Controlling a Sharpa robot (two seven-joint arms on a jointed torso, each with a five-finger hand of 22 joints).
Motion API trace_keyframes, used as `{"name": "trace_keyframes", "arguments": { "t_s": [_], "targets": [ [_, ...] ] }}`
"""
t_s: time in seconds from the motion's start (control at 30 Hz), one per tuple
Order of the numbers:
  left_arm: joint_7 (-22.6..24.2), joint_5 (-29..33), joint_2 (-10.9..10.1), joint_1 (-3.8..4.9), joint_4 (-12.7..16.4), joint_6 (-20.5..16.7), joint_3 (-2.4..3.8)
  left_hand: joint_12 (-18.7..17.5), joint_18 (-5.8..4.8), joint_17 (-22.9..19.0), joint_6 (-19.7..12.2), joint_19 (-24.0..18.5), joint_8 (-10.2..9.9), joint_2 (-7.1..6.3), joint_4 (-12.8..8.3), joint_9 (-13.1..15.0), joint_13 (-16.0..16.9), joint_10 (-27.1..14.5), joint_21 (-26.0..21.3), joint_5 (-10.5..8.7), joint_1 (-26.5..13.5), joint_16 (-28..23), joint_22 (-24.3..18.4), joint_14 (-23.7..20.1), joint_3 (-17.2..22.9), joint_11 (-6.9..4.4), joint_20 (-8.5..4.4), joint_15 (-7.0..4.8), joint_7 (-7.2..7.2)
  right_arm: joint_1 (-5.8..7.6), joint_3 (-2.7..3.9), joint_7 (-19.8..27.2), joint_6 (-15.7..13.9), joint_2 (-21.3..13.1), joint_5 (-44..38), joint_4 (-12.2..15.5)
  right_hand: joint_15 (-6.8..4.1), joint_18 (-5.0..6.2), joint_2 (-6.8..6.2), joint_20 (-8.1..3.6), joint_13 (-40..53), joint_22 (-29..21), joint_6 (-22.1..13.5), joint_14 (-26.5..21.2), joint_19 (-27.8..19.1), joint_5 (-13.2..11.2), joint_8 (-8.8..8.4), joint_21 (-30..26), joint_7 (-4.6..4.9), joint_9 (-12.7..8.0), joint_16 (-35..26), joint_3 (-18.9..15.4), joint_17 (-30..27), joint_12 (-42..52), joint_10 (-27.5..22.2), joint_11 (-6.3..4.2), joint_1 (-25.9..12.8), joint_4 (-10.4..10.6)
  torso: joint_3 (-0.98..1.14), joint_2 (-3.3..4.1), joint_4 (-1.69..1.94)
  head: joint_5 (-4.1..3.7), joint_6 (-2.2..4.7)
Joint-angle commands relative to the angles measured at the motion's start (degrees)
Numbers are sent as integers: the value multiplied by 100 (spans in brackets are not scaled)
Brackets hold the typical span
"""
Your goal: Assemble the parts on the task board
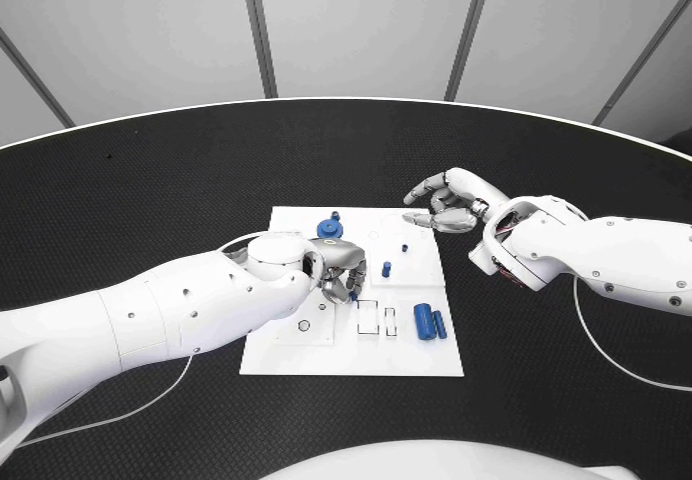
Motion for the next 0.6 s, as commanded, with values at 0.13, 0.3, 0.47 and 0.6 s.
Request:
{"name": "trace_keyframes", "arguments": {
  "t_s": [0.13,0.3,0.47,0.6],
  "targets": [
    [71,-8,-7,0,-6,-149,0,-14,-66,-127,67,62,-18,66,10,6,-28,90,50,-18,-47,26,21,24,59,-15,-11,-14,7,0,0,0,-4,-1,0,3,-42,89,5,-36,462,957,67,341,292,25,44,-10,-8,-12,4,57,424,21,33,1,23,0,-1,-3,1,1,13],
    [162,-9,-35,0,16,-333,1,-30,-69,-120,83,70,-22,35,49,14,-51,108,60,-23,-123,24,30,48,53,-20,-20,-19,2,0,0,3,-9,-2,0,4,-42,89,5,-36,462,957,67,341,292,25,44,-10,-8,-12,4,57,424,21,33,1,23,0,-4,-6,0,1,20],
    [221,30,-103,0,85,-481,3,-43,-71,-72,89,72,-30,-8,85,20,-70,108,59,-26,-195,26,27,81,30,-19,-23,-20,-8,0,1,7,-12,3,0,-2,-42,89,5,-36,462,957,67,341,292,25,44,-10,-8,-12,4,57,424,21,33,1,23,0,-2,-15,5,7,39],
    [238,102,-197,2,178,-577,5,-46,-73,16,91,80,-34,-24,104,23,-77,107,64,-28,-227,34,36,121,18,-18,-25,-19,-10,0,1,12,-13,8,0,-13,-42,89,5,-36,462,957,67,341,292,25,44,-10,-8,-12,4,57,424,21,33,1,23,0,-4,-17,8,14,56]
  ]
}}
